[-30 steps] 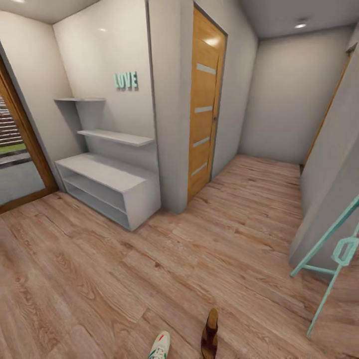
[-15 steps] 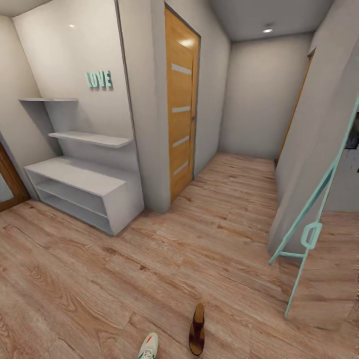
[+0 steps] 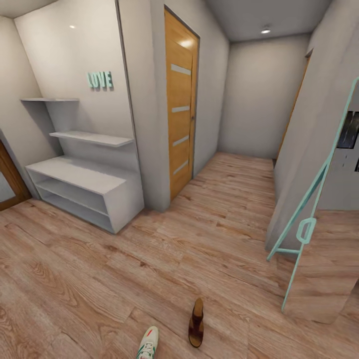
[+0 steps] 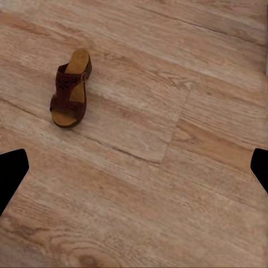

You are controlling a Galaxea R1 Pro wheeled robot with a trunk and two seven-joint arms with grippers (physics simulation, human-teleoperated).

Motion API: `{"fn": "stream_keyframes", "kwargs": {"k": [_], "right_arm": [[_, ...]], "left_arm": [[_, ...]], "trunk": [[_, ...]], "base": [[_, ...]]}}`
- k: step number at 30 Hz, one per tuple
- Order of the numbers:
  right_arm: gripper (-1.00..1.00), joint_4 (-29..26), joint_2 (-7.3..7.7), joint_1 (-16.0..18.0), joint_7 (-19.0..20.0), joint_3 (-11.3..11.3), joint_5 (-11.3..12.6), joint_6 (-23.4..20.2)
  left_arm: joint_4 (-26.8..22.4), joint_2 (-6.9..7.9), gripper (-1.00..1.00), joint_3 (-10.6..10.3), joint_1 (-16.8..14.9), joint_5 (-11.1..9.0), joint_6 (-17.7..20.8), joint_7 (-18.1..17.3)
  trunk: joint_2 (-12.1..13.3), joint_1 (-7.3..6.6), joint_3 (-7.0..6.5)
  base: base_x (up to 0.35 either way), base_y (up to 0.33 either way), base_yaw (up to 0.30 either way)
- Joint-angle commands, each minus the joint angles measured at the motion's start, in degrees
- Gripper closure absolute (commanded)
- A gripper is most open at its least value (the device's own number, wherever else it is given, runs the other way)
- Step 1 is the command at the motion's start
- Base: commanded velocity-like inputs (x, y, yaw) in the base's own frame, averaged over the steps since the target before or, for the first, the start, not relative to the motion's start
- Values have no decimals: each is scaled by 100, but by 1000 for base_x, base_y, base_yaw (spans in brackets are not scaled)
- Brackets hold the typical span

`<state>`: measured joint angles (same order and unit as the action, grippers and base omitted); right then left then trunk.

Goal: Pick up the two gym shoes and the two sandals from the corridor floor and place them onto the hallstand (shoe rack) in the corridor, making sure they are on the rack and not on the floor. Arrange them so the two gym shoes are next to each other and the two sandals are next to each other.

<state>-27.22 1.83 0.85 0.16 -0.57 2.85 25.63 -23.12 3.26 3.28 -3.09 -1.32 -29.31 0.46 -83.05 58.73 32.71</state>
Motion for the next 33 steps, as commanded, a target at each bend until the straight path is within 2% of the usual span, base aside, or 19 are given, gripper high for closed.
{"fn": "stream_keyframes", "kwargs": {"k": [1,5,7,9,11,14,16,18,22,23,24,27,33], "right_arm": [[-100,-69,1,3,2,5,28,15],[-100,-440,6,6,2,4,25,8],[-100,-919,40,47,4,4,19,-1],[-100,-1085,56,95,8,4,14,-4],[-100,-1377,79,286,16,4,3,-23],[-100,-1461,84,474,16,6,-8,-48],[-100,-1513,87,849,-29,10,-16,-178],[-100,-1526,88,1044,-66,11,-18,-297],[-100,-1540,89,1390,-119,12,-20,-677],[-100,-1548,89,1653,-143,12,-26,-1157],[-100,-1548,89,1653,-143,12,-26,-1157],[-100,-1620,90,1960,-152,12,-166,-1744],[-100,-1835,90,2196,-154,13,-525,-2182]], "left_arm": [[-2,2,-100,-2,-41,-13,-6,7],[19,3,-100,-6,-369,-12,49,3],[60,5,-100,-13,-843,14,236,-2],[67,14,-100,-15,-1014,30,420,0],[68,57,-100,-35,-1439,101,1189,57],[67,124,-100,-52,-1716,209,1736,101],[69,207,-100,-58,-2035,375,2293,119],[70,222,-100,-58,-2131,412,2442,114],[70,226,-100,-57,-2227,449,2589,103],[75,222,-100,-36,-2241,452,2565,98],[75,222,-100,-36,-2241,452,2565,98],[151,206,-100,-15,-2240,438,2211,99],[530,161,-100,-8,-2240,414,1692,100]], "trunk": [[-3,0,5],[-3,0,5],[-3,0,5],[-3,0,5],[-3,0,5],[-3,0,5],[-3,0,5],[-3,0,5],[-3,0,5],[-3,0,5],[-3,0,5],[-3,0,5],[-3,0,5]], "base": [[-4,0,0],[-3,0,0],[-1,0,0],[0,0,0],[0,0,0],[0,0,0],[0,0,0],[0,0,0],[0,0,0],[0,0,0],[0,0,0],[0,0,0],[0,0,0]]}}
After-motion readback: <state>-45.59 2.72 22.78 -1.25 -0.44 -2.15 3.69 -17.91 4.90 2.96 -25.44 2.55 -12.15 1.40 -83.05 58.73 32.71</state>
